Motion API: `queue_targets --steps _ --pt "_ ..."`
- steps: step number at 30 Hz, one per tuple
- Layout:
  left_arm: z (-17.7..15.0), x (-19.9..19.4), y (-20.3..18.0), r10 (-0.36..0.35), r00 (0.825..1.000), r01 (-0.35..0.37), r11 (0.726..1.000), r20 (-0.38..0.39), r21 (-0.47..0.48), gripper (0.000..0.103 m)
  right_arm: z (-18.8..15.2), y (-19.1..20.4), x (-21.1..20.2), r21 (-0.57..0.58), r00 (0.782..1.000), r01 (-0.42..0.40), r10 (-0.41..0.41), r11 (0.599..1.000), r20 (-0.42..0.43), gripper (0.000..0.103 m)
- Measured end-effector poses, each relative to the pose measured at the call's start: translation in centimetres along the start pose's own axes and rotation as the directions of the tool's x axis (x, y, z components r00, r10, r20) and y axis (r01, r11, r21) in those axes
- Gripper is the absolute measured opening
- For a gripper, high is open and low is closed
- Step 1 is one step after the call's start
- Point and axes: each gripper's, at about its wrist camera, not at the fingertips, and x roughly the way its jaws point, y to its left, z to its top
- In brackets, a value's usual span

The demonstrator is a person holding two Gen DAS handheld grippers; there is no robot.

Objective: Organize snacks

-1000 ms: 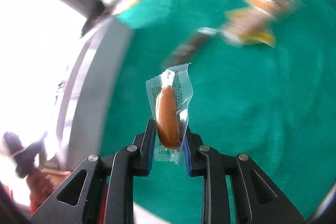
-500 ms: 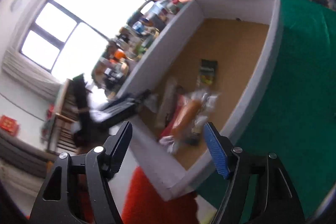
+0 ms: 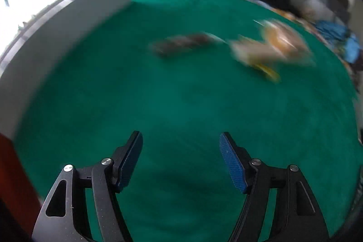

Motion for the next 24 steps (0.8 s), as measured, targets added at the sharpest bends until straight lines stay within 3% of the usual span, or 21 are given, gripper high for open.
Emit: queue_targets --steps 1,4,8,11,16,17,24 --pt "-0.3 1.0 -2.4 -0.037 0.999 0.037 0.999 -0.009 0.028 0.103 -1.2 -1.7 -0.1 0.007 1.000 0.028 -0.028 1.000 0.012 0.073" --pt "-1.8 5.6 -7.7 -0.110 0.990 0.118 0.989 -0.083 0.091 0.103 -3.6 -5.3 -0.2 0.031 0.995 0.074 -0.076 0.997 0.062 0.073" --pt "-3.9 13.4 -11.2 -0.018 0.980 0.049 0.987 -0.200 0.150 0.103 -4.8 -7.9 0.0 0.078 0.991 0.051 -0.060 0.996 0.121 0.079" --pt "-4.1 17.3 -11.6 0.073 0.972 -0.030 0.981 -0.222 0.194 0.103 -5.0 -9.7 0.6 0.146 0.991 0.015 -0.034 0.989 0.126 0.084" --pt "-3.3 21.8 -10.4 0.194 0.958 -0.143 0.962 -0.209 0.234 0.103 -4.7 -9.7 0.3 0.145 0.992 0.019 -0.037 0.989 0.119 0.088" --pt "-3.2 22.0 -10.0 0.166 0.968 -0.126 0.970 -0.190 0.209 0.103 -4.7 -9.7 0.4 0.146 0.992 0.020 -0.038 0.989 0.119 0.088" --pt "-3.5 22.3 -9.1 0.196 0.969 -0.166 0.968 -0.153 0.187 0.103 -5.1 -9.7 0.1 0.148 0.992 0.020 -0.038 0.989 0.119 0.089"
